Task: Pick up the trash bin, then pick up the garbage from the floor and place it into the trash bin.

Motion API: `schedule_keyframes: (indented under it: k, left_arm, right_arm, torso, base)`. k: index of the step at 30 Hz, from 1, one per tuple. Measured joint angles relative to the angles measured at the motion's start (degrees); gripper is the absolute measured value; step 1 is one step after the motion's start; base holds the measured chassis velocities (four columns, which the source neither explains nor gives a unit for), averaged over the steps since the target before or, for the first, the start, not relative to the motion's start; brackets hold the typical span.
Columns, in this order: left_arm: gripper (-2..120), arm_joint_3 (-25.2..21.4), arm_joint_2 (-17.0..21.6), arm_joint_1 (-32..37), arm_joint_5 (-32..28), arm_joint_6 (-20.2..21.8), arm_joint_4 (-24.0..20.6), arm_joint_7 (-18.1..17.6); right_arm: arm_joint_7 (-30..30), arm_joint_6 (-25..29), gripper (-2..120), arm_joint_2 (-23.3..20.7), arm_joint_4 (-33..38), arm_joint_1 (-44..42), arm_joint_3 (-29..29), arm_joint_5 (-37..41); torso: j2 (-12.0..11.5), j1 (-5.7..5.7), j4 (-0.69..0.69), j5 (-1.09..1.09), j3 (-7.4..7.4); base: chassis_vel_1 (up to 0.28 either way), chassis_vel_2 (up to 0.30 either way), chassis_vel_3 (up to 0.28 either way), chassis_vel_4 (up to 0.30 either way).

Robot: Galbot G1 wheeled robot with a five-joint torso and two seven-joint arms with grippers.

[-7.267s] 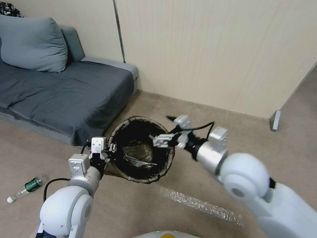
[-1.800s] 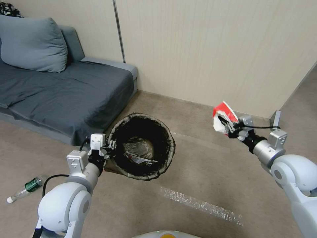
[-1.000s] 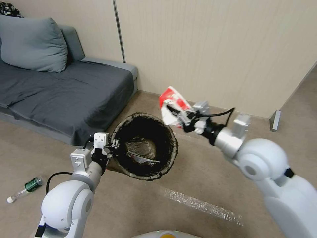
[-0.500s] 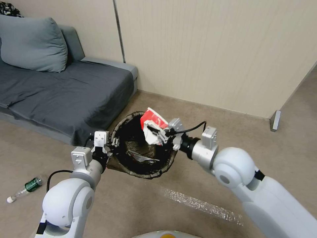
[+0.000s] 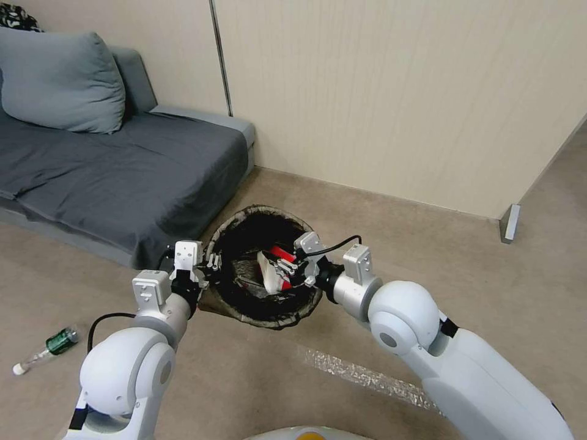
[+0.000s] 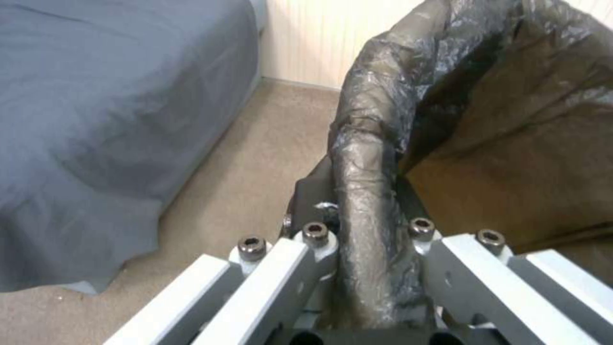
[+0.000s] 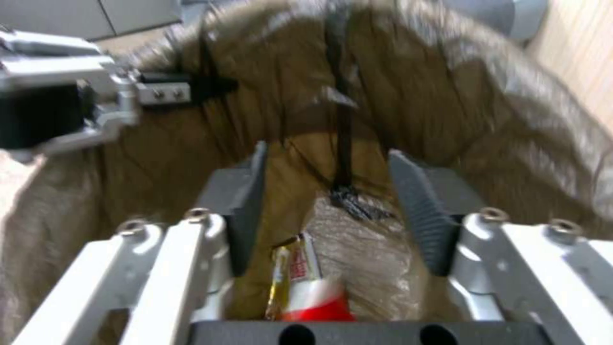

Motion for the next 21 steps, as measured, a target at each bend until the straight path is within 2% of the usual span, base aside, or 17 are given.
schedule_keyframes:
  k: [1, 5, 7, 9, 10, 12, 13, 15, 16, 17, 19, 21]
  left_arm:
    - [3, 0.0, 0.0, 0.0, 0.0, 0.0, 0.0, 0.0]
    - [3, 0.1, 0.0, 0.0, 0.1, 0.0, 0.0, 0.0]
    - [3, 0.1, 0.0, 0.1, 0.1, 0.0, 0.0, 0.0]
    - [3, 0.1, -0.1, 0.1, 0.2, 0.0, 0.0, 0.0]
    - [3, 0.1, -0.1, 0.1, 0.2, 0.0, 0.0, 0.0]
    - [3, 0.1, -0.1, 0.1, 0.2, 0.0, 0.0, 0.1]
    - [3, 0.1, -0.1, 0.1, 0.2, 0.0, 0.0, 0.1]
    - [3, 0.1, -0.1, 0.1, 0.3, 0.0, 0.0, 0.1]
    - [3, 0.1, -0.1, 0.1, 0.3, 0.0, 0.0, 0.1]
    - [3, 0.0, -0.1, 0.2, 0.3, 0.0, 0.0, 0.1]
    - [3, -0.1, -0.1, 0.2, 0.3, 0.0, 0.0, 0.1]
    - [3, -0.4, -0.2, 0.4, 0.2, 0.0, 0.0, 0.2]
  right_arm:
    - [0.0, 0.0, 54, 0.0, 0.0, 0.0, 0.0, 0.0]
    - [0.0, -0.1, 75, -0.4, 1.5, 0.6, 0.3, 0.9]
    - [0.0, -0.1, 78, -0.4, 1.9, 0.7, 0.6, 1.1]
    - [0.0, 0.1, 89, -0.8, 3.2, 0.7, 2.2, 1.6]
    - [0.0, 0.1, 89, -0.8, 3.2, 0.7, 2.2, 1.6]
    - [-0.1, 0.3, 97, -1.7, 5.5, -0.1, 5.0, 2.6]
    - [-0.1, 0.3, 97, -1.7, 5.5, -0.1, 5.0, 2.6]
    - [-0.5, 1.3, 100, -3.8, 8.5, -2.0, 9.7, 3.3]
    - [-0.5, 1.3, 100, -3.8, 8.5, -2.0, 9.7, 3.3]
    - [-0.5, 3.1, 100, -5.2, 10.2, -4.0, 12.6, 3.0]
    - [-0.4, 3.9, 100, -5.6, 10.8, -4.7, 13.5, 2.6]
    - [1.3, 7.5, 100, -7.6, 14.3, -11.4, 19.9, -1.2]
  torso:
    - [0.0, 0.00, 0.00, 0.00, 0.00]
    - [0.0, 0.00, 0.00, 0.00, 0.00]
    - [0.0, 0.00, 0.00, 0.00, 0.00]
    - [0.0, 0.00, 0.01, 0.00, 0.00]
    - [0.0, 0.00, 0.01, 0.00, 0.00]
    - [0.0, 0.00, 0.01, 0.01, 0.00]
    - [0.0, 0.00, 0.01, 0.01, 0.00]
    - [0.0, 0.00, 0.00, 0.00, 0.00]
    - [0.0, 0.00, 0.00, 0.00, 0.00]
    - [0.0, 0.00, -0.01, 0.01, 0.00]
    - [0.0, 0.00, -0.01, 0.01, 0.00]
    - [0.0, 0.00, 0.01, 0.01, 0.00]
  base:
    - [0.000, 0.000, 0.000, 0.000]
    - [0.000, 0.000, 0.000, 0.000]
    - [0.000, 0.000, 0.000, 0.000]
    - [0.000, 0.000, 0.000, 0.000]
    - [0.000, 0.000, 0.000, 0.000]
    - [0.000, 0.000, 0.000, 0.000]
    - [0.000, 0.000, 0.000, 0.000]
    - [0.000, 0.000, 0.000, 0.000]
    - [0.000, 0.000, 0.000, 0.000]
    - [0.000, 0.000, 0.000, 0.000]
    - [0.000, 0.000, 0.000, 0.000]
    - [0.000, 0.000, 0.000, 0.000]
